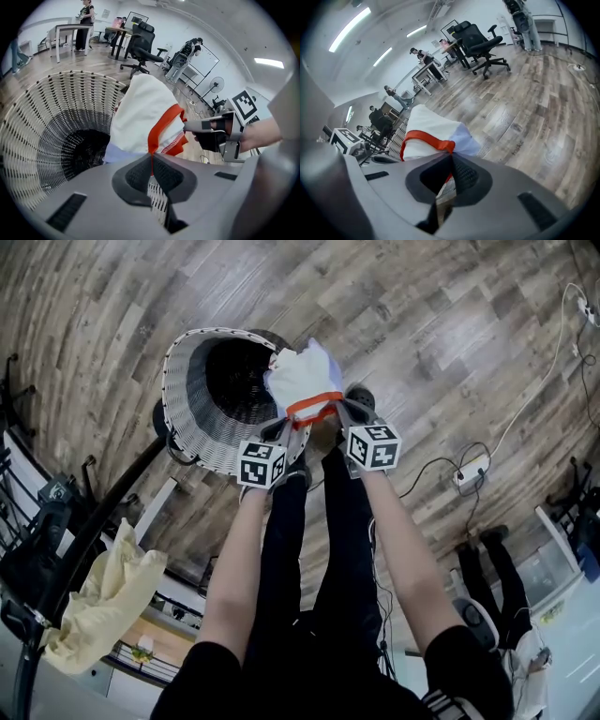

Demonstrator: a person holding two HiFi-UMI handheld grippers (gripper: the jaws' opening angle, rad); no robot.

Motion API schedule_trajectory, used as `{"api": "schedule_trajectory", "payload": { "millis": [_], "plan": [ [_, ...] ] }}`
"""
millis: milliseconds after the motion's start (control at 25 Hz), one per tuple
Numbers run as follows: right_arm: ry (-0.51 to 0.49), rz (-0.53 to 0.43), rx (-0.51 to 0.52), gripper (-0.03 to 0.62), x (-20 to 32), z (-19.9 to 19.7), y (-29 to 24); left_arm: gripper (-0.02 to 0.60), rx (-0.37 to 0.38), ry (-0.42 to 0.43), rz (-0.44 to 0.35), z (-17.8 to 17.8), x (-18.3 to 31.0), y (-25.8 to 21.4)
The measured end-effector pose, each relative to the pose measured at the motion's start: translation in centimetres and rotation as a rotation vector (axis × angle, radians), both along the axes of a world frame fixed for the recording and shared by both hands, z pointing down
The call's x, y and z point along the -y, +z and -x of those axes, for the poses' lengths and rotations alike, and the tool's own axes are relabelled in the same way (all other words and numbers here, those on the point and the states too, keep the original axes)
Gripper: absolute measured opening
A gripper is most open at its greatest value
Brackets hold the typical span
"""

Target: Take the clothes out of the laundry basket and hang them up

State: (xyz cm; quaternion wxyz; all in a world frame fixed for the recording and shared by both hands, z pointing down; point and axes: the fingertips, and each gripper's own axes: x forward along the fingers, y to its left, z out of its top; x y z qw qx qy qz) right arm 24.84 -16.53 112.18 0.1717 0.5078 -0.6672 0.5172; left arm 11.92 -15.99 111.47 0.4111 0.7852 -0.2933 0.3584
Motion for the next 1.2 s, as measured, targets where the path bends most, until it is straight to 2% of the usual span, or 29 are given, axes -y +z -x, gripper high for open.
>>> {"api": "schedule_trajectory", "payload": {
  "millis": [240, 440, 720, 1040, 1200],
  "plan": [
    [-0.006, -0.053, -0.034, 0.009, 0.3, -1.7, -4.8, 0.023, -0.004, -0.063, -0.015, 2.4, 0.6, -3.5],
    [-0.068, -0.085, -0.065, 0.009, -0.1, -2.3, -8.1, 0.023, -0.013, -0.038, -0.036, 3.4, 0.4, -7.6],
    [-0.077, -0.143, -0.087, 0.009, 0.3, -2.0, -14.2, 0.023, -0.041, -0.061, -0.094, 4.3, 1.1, -13.8],
    [-0.094, -0.187, -0.083, 0.009, -1.7, -1.3, -21.6, 0.023, -0.093, -0.086, -0.129, 5.1, -1.1, -21.4],
    [-0.146, -0.230, -0.079, 0.009, -2.5, -1.3, -26.3, 0.023, -0.100, -0.126, -0.169, 5.4, -2.3, -25.7]
  ]
}}
